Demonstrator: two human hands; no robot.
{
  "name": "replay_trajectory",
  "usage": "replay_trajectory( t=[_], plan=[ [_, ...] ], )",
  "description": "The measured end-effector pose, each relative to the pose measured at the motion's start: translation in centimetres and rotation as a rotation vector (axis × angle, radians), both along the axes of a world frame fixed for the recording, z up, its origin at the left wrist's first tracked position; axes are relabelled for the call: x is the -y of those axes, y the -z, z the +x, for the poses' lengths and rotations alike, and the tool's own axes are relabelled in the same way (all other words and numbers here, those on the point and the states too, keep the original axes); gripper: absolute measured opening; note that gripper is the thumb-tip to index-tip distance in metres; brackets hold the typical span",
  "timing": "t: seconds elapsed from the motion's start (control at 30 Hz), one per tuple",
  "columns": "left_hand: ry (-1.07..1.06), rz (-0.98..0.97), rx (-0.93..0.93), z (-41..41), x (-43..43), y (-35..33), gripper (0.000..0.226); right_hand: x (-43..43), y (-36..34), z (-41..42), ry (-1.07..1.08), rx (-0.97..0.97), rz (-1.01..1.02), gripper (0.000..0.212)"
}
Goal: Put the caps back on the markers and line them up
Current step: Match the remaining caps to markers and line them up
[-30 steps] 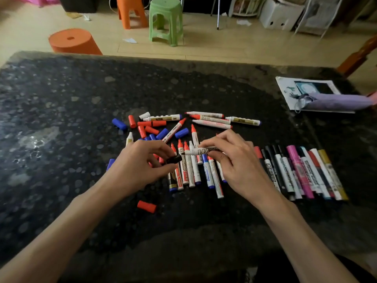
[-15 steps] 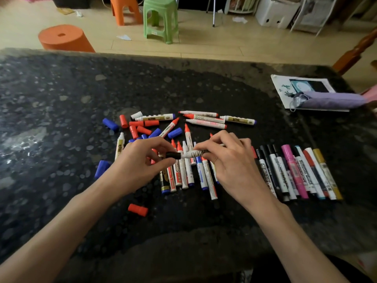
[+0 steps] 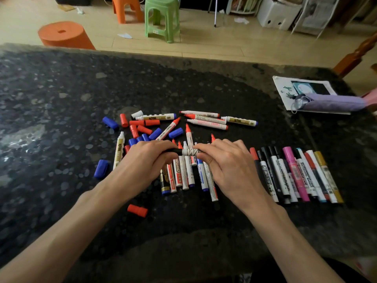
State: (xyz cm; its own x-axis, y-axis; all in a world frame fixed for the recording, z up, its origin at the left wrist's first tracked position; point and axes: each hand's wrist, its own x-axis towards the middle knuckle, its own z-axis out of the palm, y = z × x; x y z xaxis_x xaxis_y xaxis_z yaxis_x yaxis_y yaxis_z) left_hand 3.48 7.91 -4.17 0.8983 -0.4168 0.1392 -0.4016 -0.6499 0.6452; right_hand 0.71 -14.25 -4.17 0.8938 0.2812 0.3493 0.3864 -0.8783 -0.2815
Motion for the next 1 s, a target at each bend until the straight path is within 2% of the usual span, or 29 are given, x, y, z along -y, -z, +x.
replay_trajectory(
  t=[0.13,0.33,0.5,0.6,0.73,0.87,1.0],
  plan=[
    [-0.013,-0.047,0.003,-0.1,0.0,0.3,0.017,-0.4,0.3,0.1,0.010,0.032,0.023,0.029],
    [-0.017,-0.014,0.063,0.0,0.2,0.9,0.017,-0.9,0.8,0.1,0.026,-0.007,0.053,0.035],
    [0.047,0.003,0.038,-0.1,-0.4,2.1,0.027,-0.8,0.3,-0.4,-0.011,-0.147,-0.024,0.029],
    [0.037,0.006,0.055,0.0,0.6,2.1,0.035,0.0,0.2,-0.9,0.014,-0.245,0.022,0.026],
    [-0.038,-0.068,0.093,0.0,3.3,0.7,0.056,2.2,-0.2,-1.5,0.206,-0.265,0.038,0.023],
    [-0.044,-0.064,0.143,-0.2,4.3,0.0,0.046,5.3,-0.1,-2.2,0.531,-0.355,-0.049,0.023],
    [-0.056,-0.037,0.166,-0.3,4.4,0.1,0.038,6.0,0.5,-3.2,0.622,-0.363,-0.177,0.028]
  ],
)
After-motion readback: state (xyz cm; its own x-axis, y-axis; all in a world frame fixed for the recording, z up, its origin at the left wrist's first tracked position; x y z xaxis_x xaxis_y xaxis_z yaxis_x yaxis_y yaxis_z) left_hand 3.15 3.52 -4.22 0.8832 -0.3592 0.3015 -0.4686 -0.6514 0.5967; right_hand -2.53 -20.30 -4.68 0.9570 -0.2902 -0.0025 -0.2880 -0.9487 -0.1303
